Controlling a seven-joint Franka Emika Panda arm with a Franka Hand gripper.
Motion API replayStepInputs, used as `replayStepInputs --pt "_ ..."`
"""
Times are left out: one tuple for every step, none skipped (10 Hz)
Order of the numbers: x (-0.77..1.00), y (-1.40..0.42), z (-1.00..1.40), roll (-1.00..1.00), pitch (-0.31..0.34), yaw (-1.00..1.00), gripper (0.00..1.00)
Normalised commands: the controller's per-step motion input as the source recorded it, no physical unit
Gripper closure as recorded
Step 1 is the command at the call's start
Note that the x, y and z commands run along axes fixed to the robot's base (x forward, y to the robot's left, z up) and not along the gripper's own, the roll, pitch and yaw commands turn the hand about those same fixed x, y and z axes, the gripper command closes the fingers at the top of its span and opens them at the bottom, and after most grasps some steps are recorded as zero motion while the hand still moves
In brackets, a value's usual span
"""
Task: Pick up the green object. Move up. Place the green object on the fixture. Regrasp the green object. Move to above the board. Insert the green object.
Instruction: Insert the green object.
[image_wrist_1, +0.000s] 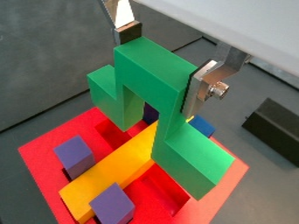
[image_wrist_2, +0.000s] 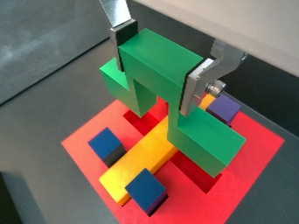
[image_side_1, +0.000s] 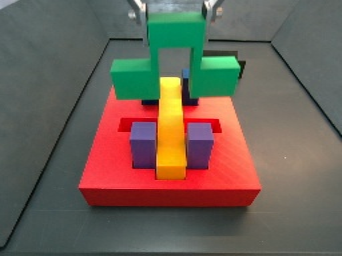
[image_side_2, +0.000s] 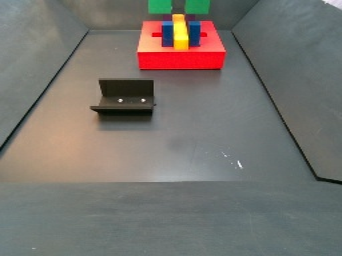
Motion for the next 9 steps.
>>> replayStepInputs --pt "0.0 -0.03 -0.18 0.0 0.0 0.0 1.0" --pt "0.0 -0.05 -0.17 0.0 0.0 0.0 1.0" --pt "0.0 -0.09 -0.16 0.0 0.0 0.0 1.0" --pt "0.0 -0.13 -0.21 -0.03 0.0 0.0 1.0" --pt "0.07 -0.09 -0.33 -0.02 0.0 0.0 1.0" --pt "0.09 -0.02 -0.38 0.0 0.0 0.0 1.0" --pt "0.01 0.0 -0.28 0.0 0.0 0.0 1.0" --pt "0.0 0.0 -0.17 0.02 0.0 0.0 1.0" --pt "0.0 0.07 -0.09 0.0 0.006 0.0 1.0"
